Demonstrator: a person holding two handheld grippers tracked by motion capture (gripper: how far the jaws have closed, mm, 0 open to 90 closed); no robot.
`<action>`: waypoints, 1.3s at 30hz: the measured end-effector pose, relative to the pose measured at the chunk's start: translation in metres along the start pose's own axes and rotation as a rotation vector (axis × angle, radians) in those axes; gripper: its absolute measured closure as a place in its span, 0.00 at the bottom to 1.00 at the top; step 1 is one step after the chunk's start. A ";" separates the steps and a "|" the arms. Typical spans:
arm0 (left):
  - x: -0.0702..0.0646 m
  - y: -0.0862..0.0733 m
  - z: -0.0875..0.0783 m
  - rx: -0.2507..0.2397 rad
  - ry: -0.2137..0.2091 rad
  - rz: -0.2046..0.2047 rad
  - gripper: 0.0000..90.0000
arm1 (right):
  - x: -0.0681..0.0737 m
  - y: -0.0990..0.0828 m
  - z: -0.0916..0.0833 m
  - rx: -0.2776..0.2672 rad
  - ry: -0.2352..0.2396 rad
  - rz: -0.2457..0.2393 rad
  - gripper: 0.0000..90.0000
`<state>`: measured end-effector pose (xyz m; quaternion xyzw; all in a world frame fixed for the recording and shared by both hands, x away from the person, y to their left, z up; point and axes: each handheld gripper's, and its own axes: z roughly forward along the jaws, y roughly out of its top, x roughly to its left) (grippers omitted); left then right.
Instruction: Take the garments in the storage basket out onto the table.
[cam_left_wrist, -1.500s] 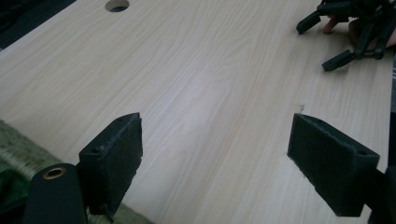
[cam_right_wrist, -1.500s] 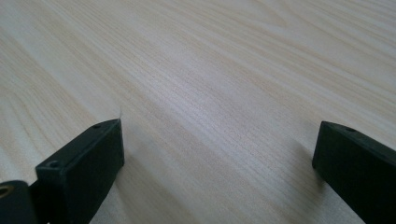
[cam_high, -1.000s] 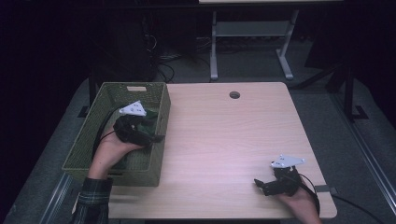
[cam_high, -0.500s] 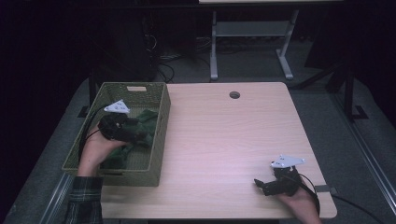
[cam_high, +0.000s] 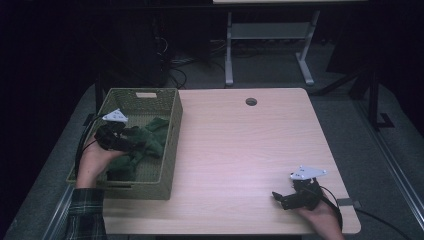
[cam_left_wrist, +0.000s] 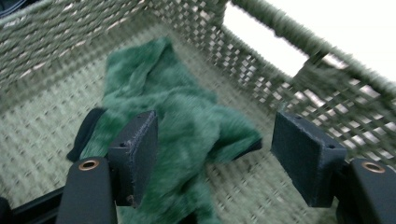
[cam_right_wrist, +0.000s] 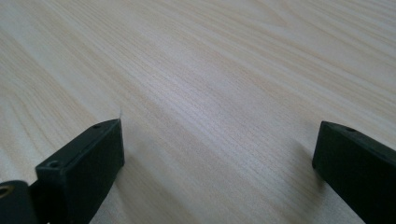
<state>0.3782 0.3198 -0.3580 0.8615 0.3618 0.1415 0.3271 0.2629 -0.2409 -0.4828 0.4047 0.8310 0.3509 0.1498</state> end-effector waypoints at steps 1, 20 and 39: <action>0.002 -0.002 0.001 0.008 0.004 0.001 0.35 | 0.000 0.000 0.000 0.000 0.000 0.000 0.02; 0.020 -0.025 0.026 0.146 0.031 -0.035 0.36 | 0.000 0.000 0.000 0.000 0.000 0.000 0.02; 0.025 -0.034 0.034 0.217 -0.009 -0.091 0.76 | 0.000 0.000 0.000 0.000 0.000 0.000 0.02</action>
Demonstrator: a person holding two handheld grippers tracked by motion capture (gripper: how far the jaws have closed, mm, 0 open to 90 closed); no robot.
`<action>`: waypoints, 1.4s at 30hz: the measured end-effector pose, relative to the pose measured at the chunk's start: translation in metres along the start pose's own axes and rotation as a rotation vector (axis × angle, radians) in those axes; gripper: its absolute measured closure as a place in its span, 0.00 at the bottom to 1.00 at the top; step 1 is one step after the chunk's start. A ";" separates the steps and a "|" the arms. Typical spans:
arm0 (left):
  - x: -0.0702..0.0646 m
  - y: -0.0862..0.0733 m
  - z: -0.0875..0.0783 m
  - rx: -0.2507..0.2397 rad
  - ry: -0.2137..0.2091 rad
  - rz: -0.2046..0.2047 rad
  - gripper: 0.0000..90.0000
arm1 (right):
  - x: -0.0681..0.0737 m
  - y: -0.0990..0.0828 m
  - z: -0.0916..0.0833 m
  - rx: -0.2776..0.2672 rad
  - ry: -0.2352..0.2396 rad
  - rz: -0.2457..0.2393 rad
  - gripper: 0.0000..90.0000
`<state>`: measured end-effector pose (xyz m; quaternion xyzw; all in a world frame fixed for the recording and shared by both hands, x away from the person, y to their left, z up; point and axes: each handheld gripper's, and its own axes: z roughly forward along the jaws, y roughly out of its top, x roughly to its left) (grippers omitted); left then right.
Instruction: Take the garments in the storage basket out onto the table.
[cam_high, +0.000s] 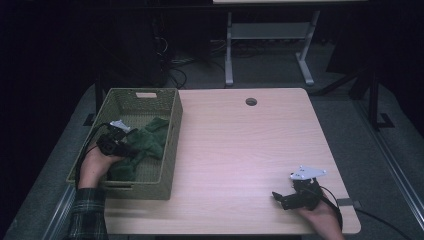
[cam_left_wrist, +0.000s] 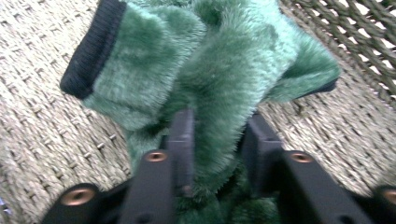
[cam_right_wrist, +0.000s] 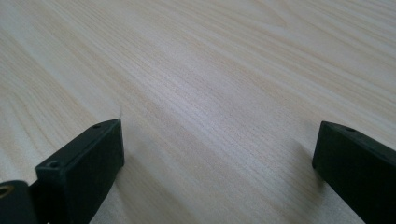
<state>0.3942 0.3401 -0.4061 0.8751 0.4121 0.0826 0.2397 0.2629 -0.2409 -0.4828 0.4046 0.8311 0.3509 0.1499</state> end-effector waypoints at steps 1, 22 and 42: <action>0.000 0.000 0.000 0.000 0.000 0.000 0.80 | 0.000 0.000 0.000 0.000 0.000 0.000 0.02; -0.007 0.010 -0.036 -0.124 -0.073 -0.045 0.92 | 0.000 0.000 0.000 0.000 0.000 0.000 0.02; -0.023 0.029 -0.089 -0.331 -0.146 -0.104 0.94 | 0.000 0.000 0.000 0.000 0.000 0.000 0.02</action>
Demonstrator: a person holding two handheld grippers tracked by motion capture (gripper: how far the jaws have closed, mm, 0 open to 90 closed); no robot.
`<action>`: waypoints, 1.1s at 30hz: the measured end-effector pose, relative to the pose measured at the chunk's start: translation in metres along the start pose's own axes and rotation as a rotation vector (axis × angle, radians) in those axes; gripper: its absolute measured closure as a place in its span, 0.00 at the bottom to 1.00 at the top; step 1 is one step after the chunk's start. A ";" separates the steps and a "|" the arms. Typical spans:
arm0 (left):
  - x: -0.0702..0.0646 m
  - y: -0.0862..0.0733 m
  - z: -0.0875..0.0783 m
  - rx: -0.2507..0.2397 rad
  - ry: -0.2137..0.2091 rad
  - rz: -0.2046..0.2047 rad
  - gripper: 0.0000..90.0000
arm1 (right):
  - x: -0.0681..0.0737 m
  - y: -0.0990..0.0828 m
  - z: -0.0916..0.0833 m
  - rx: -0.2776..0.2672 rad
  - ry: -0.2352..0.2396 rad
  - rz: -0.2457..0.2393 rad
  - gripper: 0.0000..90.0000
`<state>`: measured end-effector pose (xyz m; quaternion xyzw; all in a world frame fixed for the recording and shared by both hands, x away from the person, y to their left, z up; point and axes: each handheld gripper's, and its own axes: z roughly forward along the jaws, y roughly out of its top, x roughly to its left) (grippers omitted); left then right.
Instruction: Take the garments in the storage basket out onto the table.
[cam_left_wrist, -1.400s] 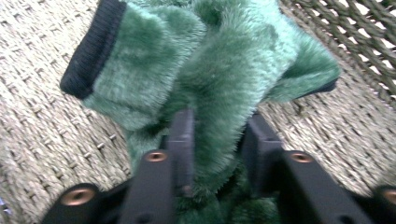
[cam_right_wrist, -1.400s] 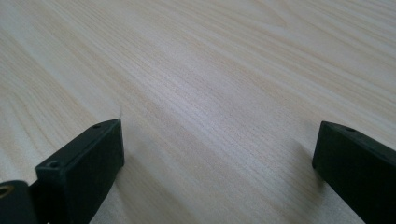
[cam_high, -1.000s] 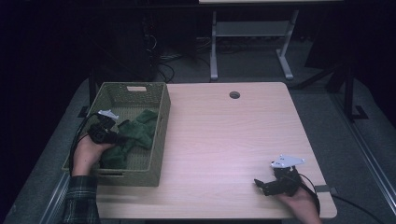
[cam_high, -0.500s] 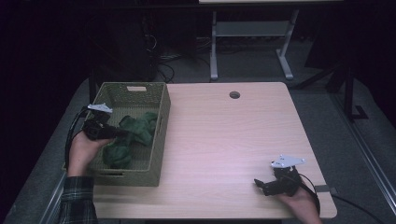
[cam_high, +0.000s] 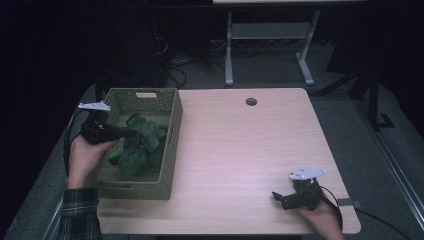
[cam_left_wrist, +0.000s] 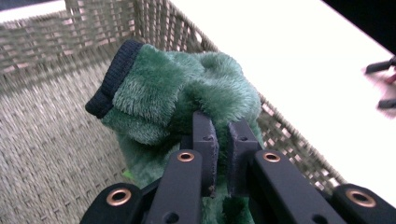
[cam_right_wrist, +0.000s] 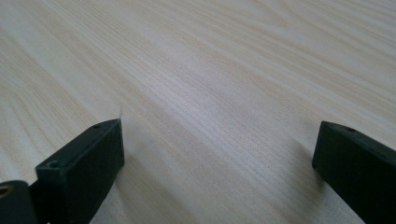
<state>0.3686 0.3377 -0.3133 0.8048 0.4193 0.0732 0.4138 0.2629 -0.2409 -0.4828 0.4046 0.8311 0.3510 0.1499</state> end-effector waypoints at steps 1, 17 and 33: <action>-0.001 0.002 -0.002 -0.007 -0.002 -0.001 0.94 | 0.000 0.000 0.000 0.000 0.000 0.000 0.02; -0.021 0.044 -0.042 -0.085 0.004 0.047 0.94 | 0.000 0.000 0.000 0.000 0.000 0.001 0.02; -0.058 0.084 -0.062 -0.149 -0.036 0.135 0.94 | 0.000 0.000 0.000 0.002 0.000 0.005 0.02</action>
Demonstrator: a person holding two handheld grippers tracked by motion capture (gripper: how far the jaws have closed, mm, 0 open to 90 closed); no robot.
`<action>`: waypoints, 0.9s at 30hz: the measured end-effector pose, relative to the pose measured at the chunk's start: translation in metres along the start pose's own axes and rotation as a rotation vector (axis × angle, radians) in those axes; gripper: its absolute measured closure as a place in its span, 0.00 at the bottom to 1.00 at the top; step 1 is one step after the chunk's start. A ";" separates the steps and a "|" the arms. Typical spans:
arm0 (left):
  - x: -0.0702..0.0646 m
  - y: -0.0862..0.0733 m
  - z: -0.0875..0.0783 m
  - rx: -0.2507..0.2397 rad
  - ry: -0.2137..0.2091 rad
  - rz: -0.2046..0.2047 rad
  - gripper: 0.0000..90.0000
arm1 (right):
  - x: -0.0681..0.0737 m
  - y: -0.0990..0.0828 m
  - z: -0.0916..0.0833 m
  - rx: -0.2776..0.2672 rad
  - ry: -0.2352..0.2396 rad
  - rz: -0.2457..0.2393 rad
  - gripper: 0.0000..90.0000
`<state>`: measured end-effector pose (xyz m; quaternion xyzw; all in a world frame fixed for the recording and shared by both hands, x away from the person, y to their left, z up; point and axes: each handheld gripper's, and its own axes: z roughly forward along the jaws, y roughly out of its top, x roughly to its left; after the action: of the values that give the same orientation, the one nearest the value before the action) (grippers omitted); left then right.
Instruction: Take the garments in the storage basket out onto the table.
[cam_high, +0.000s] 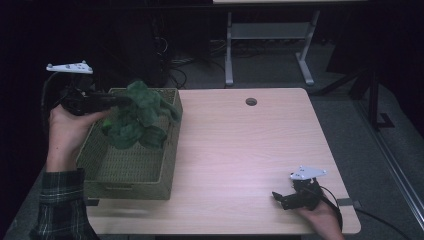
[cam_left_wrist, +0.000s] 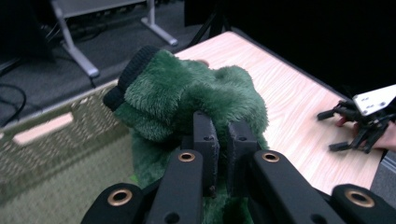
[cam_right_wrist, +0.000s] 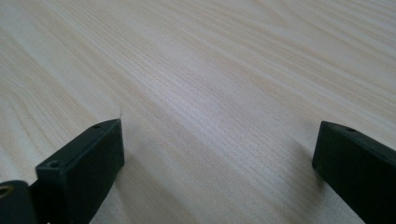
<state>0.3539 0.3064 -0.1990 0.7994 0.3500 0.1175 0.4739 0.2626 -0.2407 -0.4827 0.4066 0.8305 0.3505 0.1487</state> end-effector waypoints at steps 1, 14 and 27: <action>-0.003 0.002 0.002 0.000 -0.007 0.005 0.94 | 0.000 0.000 0.000 0.000 0.000 0.001 0.02; -0.046 0.032 0.039 0.013 -0.091 0.084 0.95 | 0.000 0.000 0.000 0.000 0.000 0.000 0.02; -0.080 0.031 0.092 0.034 -0.164 0.102 0.95 | 0.000 0.000 0.000 0.000 -0.001 0.003 0.02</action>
<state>0.3578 0.1813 -0.2095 0.8311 0.2709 0.0693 0.4807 0.2626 -0.2406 -0.4827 0.4081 0.8297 0.3506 0.1488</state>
